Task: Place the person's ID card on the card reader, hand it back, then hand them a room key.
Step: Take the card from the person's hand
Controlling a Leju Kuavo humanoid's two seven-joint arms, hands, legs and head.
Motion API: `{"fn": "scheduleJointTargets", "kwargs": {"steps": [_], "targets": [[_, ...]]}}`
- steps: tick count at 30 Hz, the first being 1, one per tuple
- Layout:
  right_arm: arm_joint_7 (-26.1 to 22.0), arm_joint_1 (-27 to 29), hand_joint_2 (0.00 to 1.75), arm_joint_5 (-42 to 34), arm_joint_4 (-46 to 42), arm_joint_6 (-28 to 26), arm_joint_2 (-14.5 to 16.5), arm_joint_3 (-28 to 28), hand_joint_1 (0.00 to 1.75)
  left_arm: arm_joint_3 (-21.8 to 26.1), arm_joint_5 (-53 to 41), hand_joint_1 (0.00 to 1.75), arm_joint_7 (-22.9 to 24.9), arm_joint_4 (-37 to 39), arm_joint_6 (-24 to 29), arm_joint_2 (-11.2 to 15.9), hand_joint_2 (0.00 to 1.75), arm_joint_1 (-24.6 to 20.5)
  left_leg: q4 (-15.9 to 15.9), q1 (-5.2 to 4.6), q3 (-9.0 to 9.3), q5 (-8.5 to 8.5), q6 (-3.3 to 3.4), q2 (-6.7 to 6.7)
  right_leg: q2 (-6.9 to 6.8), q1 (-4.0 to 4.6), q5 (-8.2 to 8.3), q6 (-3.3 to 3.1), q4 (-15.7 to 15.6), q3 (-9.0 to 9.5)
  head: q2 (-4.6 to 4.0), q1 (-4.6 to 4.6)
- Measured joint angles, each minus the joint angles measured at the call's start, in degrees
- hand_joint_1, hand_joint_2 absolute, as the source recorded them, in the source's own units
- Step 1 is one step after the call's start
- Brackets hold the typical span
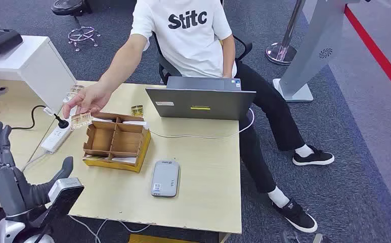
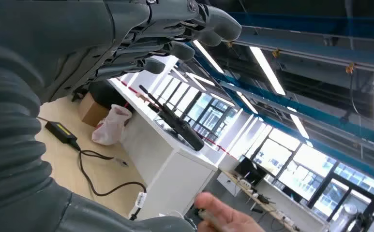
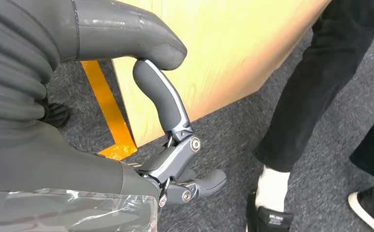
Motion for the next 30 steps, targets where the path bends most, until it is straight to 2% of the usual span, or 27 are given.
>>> {"fn": "scheduleJointTargets", "kwargs": {"steps": [2,17,21,26,30], "targets": [[0.06,-0.17,1.75,0.09,0.10,-0.02,0.02,0.21,0.00,-0.40,-1.42,0.00,0.90,0.95,-0.38,0.61,1.75,-0.93,0.00,0.00,0.00,0.00,0.00,0.00,0.00,0.00,0.01,-0.01,0.00,0.00,0.00,0.01],[1.78,-2.38,1.75,1.13,1.89,-0.46,0.99,4.78,0.00,-4.63,-20.14,0.00,12.67,18.21,-4.99,9.58,1.75,-15.93,0.00,0.01,-0.01,0.09,-0.10,0.00,0.02,0.01,0.05,-0.06,0.06,-0.02,0.00,0.01],[2.30,-2.85,1.75,1.22,2.34,-0.50,1.25,6.25,0.00,-5.48,-25.14,1.71,15.86,22.79,-6.15,12.06,1.75,-19.46,0.00,0.02,-0.01,0.11,-0.10,0.01,0.05,0.01,0.05,-0.06,0.07,-0.03,0.00,0.01],[3.15,-3.30,1.75,1.16,2.80,-0.57,1.48,8.09,0.00,-5.88,-30.79,1.75,19.69,27.49,-7.47,14.83,1.75,-23.12,0.00,0.02,-0.02,0.11,-0.10,0.01,0.06,0.01,0.06,-0.06,0.08,-0.05,0.00,0.01],[3.49,-3.45,1.75,0.72,3.08,-0.73,1.50,9.14,0.00,-6.04,-32.99,1.75,21.34,29.56,-7.91,16.12,1.75,-24.42,0.00,0.03,-0.03,0.11,-0.10,0.00,0.05,0.01,0.05,-0.06,0.09,-0.05,0.00,0.02]]}}
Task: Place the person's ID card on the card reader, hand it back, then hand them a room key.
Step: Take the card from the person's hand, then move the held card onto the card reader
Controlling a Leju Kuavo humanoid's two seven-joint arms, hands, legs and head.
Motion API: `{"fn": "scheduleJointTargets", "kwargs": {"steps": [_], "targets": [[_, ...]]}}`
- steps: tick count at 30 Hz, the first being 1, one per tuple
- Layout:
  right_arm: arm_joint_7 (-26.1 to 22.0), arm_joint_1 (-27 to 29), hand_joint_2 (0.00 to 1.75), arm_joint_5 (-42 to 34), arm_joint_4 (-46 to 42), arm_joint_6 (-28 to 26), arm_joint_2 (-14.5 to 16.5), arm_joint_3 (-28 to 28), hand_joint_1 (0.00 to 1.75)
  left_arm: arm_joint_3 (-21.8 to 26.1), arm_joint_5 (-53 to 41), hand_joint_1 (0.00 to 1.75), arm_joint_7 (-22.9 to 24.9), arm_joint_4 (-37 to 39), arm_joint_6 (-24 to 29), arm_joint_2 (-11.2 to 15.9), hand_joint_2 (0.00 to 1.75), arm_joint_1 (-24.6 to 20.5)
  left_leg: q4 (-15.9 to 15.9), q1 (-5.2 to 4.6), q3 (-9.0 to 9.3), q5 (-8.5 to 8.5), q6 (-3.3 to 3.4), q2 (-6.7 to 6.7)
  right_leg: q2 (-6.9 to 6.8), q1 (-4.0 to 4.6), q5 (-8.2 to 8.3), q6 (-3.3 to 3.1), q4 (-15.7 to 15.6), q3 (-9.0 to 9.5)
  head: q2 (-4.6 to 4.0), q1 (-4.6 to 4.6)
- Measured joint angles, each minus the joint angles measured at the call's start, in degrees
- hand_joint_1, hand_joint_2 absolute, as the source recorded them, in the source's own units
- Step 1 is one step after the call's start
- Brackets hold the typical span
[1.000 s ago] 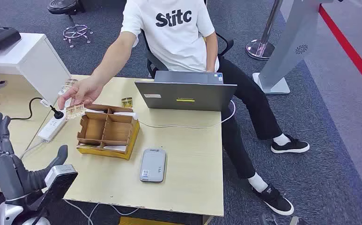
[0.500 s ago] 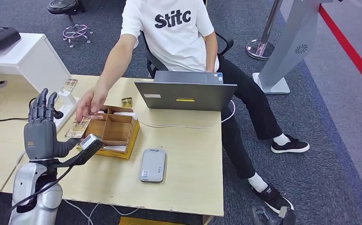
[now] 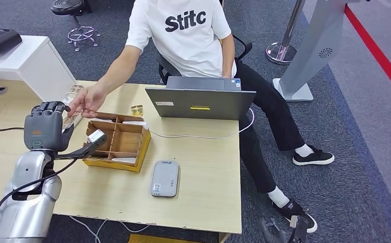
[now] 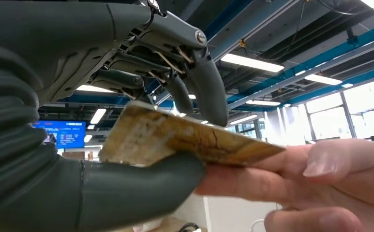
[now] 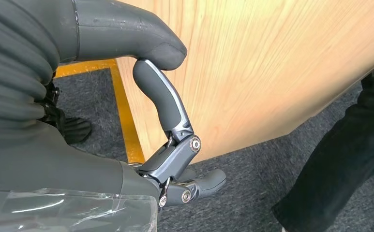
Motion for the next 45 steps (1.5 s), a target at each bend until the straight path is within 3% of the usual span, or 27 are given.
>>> {"fn": "scheduleJointTargets", "kwargs": {"steps": [11,16,20,24,29,36,45], "targets": [[0.03,-0.10,1.75,-1.17,0.40,-0.29,0.01,1.62,0.00,-0.01,1.85,1.75,-0.13,1.59,1.37,0.53,1.75,-0.70,0.00,-0.01,-0.01,0.00,0.00,0.00,0.00,0.00,0.00,0.00,-0.01,-0.01,0.00,-0.01],[-0.03,-0.10,1.75,-2.06,0.48,-0.51,0.01,2.27,0.00,-1.10,4.69,1.75,-2.82,1.09,0.95,-1.13,1.75,-0.24,0.01,-0.01,-0.02,0.00,0.00,-0.01,-0.02,-0.01,0.00,0.00,-0.01,-0.02,0.00,-0.01],[-0.21,-0.10,1.75,-2.55,0.49,-0.65,0.01,2.74,0.00,-4.66,6.44,1.75,-5.04,-0.49,-0.61,-3.82,1.75,0.80,0.04,-0.04,-0.04,0.00,0.01,-0.03,-0.03,-0.03,0.01,0.01,-0.03,-0.01,0.00,-0.01],[-0.36,-0.09,1.75,-3.02,0.49,-0.74,0.01,3.41,0.00,-11.21,6.69,1.75,-6.85,-2.22,-2.05,-6.75,1.75,2.24,0.05,-0.05,-0.06,-0.01,0.01,-0.02,-0.02,-0.06,0.02,0.03,-0.05,-0.02,0.00,0.00],[-0.36,-0.08,1.75,-3.39,0.49,-0.80,0.01,3.86,0.00,-18.15,5.67,1.75,-7.72,-2.82,-3.62,-8.39,1.75,3.19,0.05,-0.04,-0.06,-0.01,0.01,-0.02,-0.03,-0.05,0.02,0.03,-0.04,-0.04,0.00,-0.01],[-0.27,-0.09,1.75,-3.55,0.49,-0.75,0.01,4.81,0.00,-23.26,4.61,1.75,-8.69,-2.43,-6.53,-8.67,1.75,3.58,0.05,-0.02,-0.06,-0.01,0.01,-0.02,-0.03,-0.03,0.01,0.02,-0.02,-0.05,0.00,-0.01],[0.21,-0.11,1.75,-3.74,0.49,-0.55,0.01,5.68,0.00,-26.43,6.02,1.75,-10.78,0.96,-12.00,-6.64,1.75,3.51,0.04,-0.03,-0.08,-0.01,0.01,-0.02,-0.02,-0.03,0.01,0.02,-0.02,-0.05,0.00,0.00]]}}
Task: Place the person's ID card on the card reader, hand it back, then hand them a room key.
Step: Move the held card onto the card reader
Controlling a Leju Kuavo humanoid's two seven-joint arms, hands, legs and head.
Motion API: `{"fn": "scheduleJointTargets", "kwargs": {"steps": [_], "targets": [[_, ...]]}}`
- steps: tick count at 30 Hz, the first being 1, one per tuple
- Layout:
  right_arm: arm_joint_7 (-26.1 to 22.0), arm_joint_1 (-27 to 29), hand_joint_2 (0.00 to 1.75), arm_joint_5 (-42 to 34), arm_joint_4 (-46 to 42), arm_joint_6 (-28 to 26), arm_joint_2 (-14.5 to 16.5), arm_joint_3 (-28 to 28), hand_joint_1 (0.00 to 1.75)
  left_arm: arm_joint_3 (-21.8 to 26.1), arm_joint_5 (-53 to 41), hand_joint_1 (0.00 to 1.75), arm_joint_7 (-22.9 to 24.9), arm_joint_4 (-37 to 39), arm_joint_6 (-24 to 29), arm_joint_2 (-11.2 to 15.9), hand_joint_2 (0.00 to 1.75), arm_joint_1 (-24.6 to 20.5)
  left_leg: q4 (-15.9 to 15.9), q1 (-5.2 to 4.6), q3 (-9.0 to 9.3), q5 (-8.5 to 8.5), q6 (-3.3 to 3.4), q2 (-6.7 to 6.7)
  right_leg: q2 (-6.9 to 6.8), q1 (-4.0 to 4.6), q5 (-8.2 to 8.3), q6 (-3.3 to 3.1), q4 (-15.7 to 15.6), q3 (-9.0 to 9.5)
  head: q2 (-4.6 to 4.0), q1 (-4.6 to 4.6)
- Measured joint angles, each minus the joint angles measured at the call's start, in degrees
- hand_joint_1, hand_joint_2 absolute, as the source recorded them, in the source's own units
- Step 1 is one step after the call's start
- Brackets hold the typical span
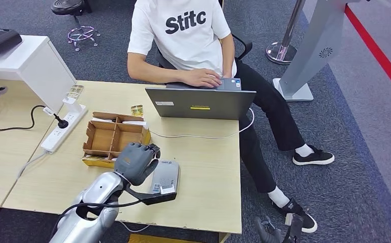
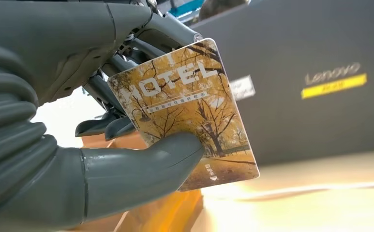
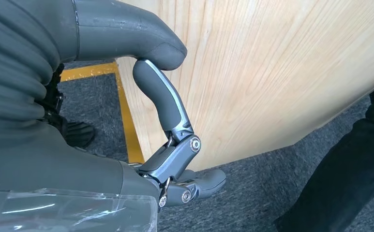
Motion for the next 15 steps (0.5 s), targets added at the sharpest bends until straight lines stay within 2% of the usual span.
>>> {"fn": "scheduleJointTargets", "kwargs": {"steps": [15], "targets": [[0.30,0.00,1.75,-0.54,0.00,0.27,0.00,1.08,0.00,-1.54,1.28,1.75,1.01,3.71,-4.46,2.39,1.75,-0.07,0.00,0.00,-0.01,0.00,0.00,0.00,0.00,0.00,0.00,0.00,0.00,0.00,0.00,-0.01]]}}
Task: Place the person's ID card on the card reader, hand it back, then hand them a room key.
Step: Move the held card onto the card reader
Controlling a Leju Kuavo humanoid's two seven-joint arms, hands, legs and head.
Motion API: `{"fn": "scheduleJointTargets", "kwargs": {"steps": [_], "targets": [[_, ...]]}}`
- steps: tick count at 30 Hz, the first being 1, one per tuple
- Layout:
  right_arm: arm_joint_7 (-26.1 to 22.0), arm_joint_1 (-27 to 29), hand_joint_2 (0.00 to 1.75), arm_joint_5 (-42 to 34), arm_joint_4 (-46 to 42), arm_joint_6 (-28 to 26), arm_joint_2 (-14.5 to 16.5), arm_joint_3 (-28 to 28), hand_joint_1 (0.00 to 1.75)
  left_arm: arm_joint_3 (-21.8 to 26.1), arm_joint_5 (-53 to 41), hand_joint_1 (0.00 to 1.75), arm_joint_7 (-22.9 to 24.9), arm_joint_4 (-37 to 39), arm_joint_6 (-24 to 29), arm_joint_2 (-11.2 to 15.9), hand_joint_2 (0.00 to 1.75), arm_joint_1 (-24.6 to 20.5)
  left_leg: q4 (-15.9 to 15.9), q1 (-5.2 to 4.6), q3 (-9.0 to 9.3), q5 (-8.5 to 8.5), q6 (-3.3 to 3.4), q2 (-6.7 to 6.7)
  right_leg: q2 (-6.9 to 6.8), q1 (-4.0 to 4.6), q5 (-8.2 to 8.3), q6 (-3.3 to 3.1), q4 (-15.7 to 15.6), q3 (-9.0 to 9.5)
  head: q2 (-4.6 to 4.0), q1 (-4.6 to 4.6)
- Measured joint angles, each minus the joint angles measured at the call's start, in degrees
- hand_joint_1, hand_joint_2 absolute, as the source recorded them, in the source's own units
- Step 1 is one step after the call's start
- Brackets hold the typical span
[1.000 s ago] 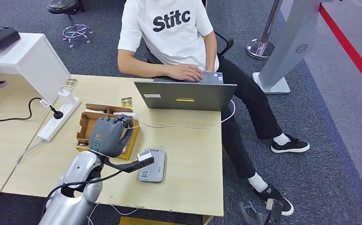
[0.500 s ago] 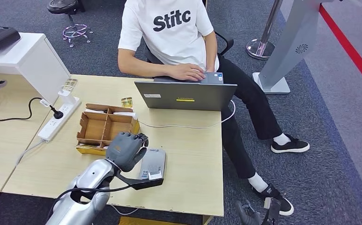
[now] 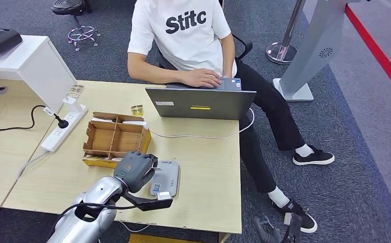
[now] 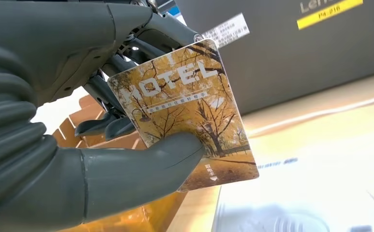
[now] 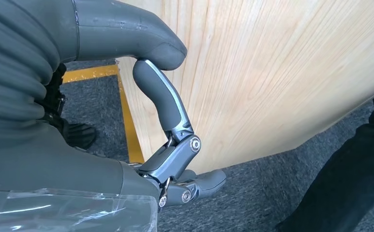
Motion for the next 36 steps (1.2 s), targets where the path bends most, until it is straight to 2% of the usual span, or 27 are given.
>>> {"fn": "scheduleJointTargets", "kwargs": {"steps": [9,17,23,30,36], "targets": [[0.12,-0.01,1.75,-0.07,0.00,0.07,0.00,0.92,0.00,-0.16,0.82,1.75,1.55,1.99,-2.89,1.12,1.75,-0.85,0.00,0.00,0.01,0.00,0.00,-0.01,-0.02,0.00,0.00,0.00,0.00,0.02,0.00,-0.01],[0.13,0.00,1.75,-0.18,0.00,0.08,0.00,1.17,0.00,-0.16,0.96,1.75,2.26,2.71,-2.78,1.61,1.75,-1.43,0.00,0.00,0.02,0.02,0.01,-0.01,-0.02,0.00,0.00,0.00,0.01,0.04,0.00,0.00],[-0.23,0.25,1.75,-0.65,0.00,-0.03,0.00,1.20,0.00,0.50,-0.14,1.75,4.98,1.28,4.22,1.47,1.75,-1.36,0.00,0.00,0.00,0.03,0.03,-0.03,-0.03,0.00,0.01,0.00,0.01,0.02,0.00,0.01],[-0.93,0.63,1.75,-1.13,0.00,-0.72,0.00,1.21,0.00,5.64,0.87,1.75,5.43,-7.63,11.16,0.98,1.75,-1.88,0.00,0.00,-0.01,0.03,0.03,-0.03,-0.02,0.00,0.01,0.00,0.01,0.01,0.00,0.00],[-0.96,0.66,1.75,-1.25,0.00,-0.90,0.00,1.22,0.00,10.90,3.38,1.75,4.96,-11.53,12.73,1.05,1.75,-2.34,0.00,0.02,0.00,0.04,0.02,-0.03,-0.02,0.02,0.01,0.00,0.03,0.01,0.00,-0.01]]}}
